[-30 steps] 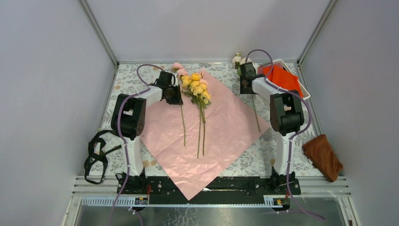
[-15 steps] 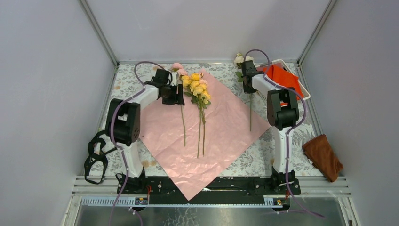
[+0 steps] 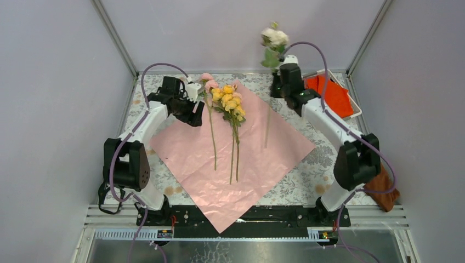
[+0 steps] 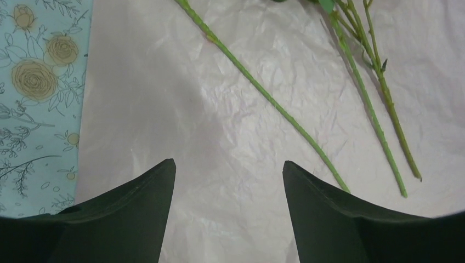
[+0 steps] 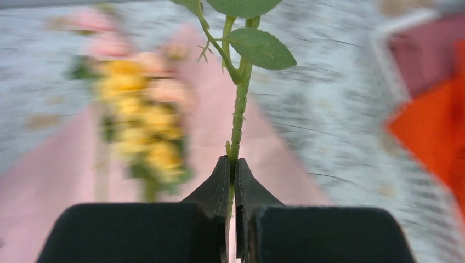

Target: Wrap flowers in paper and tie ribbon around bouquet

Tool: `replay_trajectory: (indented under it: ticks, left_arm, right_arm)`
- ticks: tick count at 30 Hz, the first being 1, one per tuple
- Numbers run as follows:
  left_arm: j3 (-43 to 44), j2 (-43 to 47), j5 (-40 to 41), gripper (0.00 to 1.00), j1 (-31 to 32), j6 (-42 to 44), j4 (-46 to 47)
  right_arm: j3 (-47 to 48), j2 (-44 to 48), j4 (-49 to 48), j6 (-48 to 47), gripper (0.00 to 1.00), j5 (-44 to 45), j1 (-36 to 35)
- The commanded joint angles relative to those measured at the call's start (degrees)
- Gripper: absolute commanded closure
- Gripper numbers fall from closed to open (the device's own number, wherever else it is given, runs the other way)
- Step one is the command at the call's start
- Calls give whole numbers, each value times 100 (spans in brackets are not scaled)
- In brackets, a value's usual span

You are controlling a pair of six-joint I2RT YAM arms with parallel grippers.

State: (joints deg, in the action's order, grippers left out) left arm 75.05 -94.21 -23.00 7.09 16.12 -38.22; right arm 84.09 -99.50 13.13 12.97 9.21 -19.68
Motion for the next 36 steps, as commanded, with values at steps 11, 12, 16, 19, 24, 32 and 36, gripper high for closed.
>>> replay_trajectory:
  ticks: [11,12,16,19,24,32,36]
  left_arm:
    - [-448,187,-137,22,-505,479,-671]
    - [-509,226,-110,22,-507,549,-704]
    - [-706,341,-318,22,-499,1153,-1135]
    - [-788,434,-561,22,-444,1563,-1581]
    - [-975,795,-769,18,-419,1941,-1720]
    - [-931,909,-1116,17,-413,1847,-1796]
    - [-1005,1045,-1166,16,-404,1881,-1821]
  right_arm:
    - [-1501,-870,-3136,2628,100,-678,-2294]
    - [-1414,-1055,-3055,2506,100,-632,-2296]
    - [-730,-1324,-2046,2006,84,-651,-2295]
    - [-791,-797,-1684,1586,59,-740,-2297]
    - [-1309,506,-875,-370,36,-2333,-2409]
    - [-3601,2317,143,-4581,29,-4064,-4365]
    - [-4461,2523,-724,-5063,29,-3066,-5670]
